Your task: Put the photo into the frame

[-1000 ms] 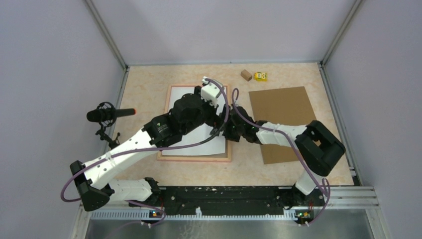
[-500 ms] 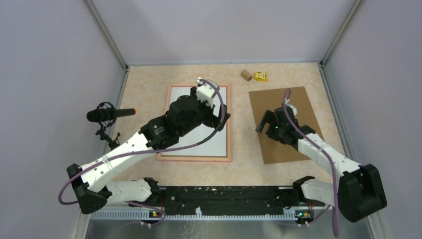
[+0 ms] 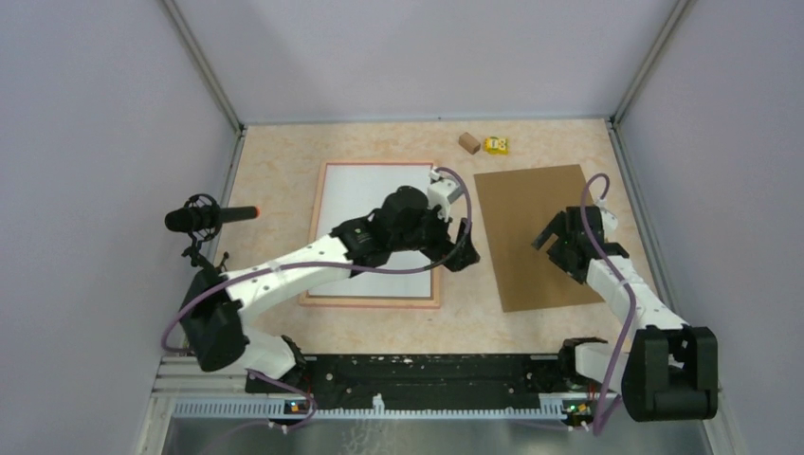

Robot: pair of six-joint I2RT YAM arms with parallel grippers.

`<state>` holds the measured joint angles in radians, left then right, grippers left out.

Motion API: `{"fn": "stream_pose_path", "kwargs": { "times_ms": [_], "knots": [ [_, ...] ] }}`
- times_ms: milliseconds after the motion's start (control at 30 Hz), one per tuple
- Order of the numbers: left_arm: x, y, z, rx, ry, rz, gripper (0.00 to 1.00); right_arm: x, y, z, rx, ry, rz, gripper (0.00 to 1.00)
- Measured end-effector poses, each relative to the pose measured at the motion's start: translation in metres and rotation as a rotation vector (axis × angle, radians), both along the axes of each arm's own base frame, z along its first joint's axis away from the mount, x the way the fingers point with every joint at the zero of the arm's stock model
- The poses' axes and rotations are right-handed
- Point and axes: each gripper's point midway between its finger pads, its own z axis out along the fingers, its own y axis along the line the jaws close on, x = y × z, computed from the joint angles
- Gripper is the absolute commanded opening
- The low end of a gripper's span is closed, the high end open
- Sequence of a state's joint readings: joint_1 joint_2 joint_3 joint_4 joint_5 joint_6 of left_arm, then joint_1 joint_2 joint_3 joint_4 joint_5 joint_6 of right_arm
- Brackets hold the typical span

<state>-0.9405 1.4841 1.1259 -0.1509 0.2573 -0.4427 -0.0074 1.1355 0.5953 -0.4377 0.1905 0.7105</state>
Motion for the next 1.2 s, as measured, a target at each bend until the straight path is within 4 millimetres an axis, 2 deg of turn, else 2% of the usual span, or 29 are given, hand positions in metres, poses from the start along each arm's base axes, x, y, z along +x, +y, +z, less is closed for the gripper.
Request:
{"fn": "stream_pose_path", "kwargs": {
  "times_ms": [133,200,367,500,600,667,933,1200],
  "knots": [
    [-0.018,-0.021,-0.060,0.026,0.219,-0.016,0.99,-0.003,-0.028,-0.012,-0.007,0.062,-0.093,0.99],
    [-0.026,-0.026,-0.081,0.050,0.298,-0.002,0.99,0.001,-0.041,-0.013,-0.035,0.088,-0.117,0.99],
    [-0.034,-0.044,-0.111,0.057,0.413,0.041,0.99,0.025,-0.076,-0.005,-0.079,0.073,-0.192,0.99],
    [-0.033,-0.056,-0.131,0.068,0.439,0.061,0.99,0.037,-0.097,-0.013,-0.083,0.054,-0.247,0.99],
    [-0.027,-0.063,-0.139,0.076,0.430,0.084,0.99,0.043,-0.104,-0.022,-0.102,0.087,-0.238,0.99],
    [-0.021,-0.067,-0.143,0.077,0.418,0.101,0.99,0.055,-0.111,-0.020,-0.124,0.077,-0.222,0.99],
    [0.001,-0.092,-0.142,0.045,0.389,0.132,0.98,0.086,-0.133,-0.025,-0.213,0.134,-0.152,0.99],
    [0.014,-0.095,-0.141,0.009,0.446,0.185,0.98,0.097,-0.138,-0.027,-0.214,0.138,-0.131,0.99]
  ]
}}
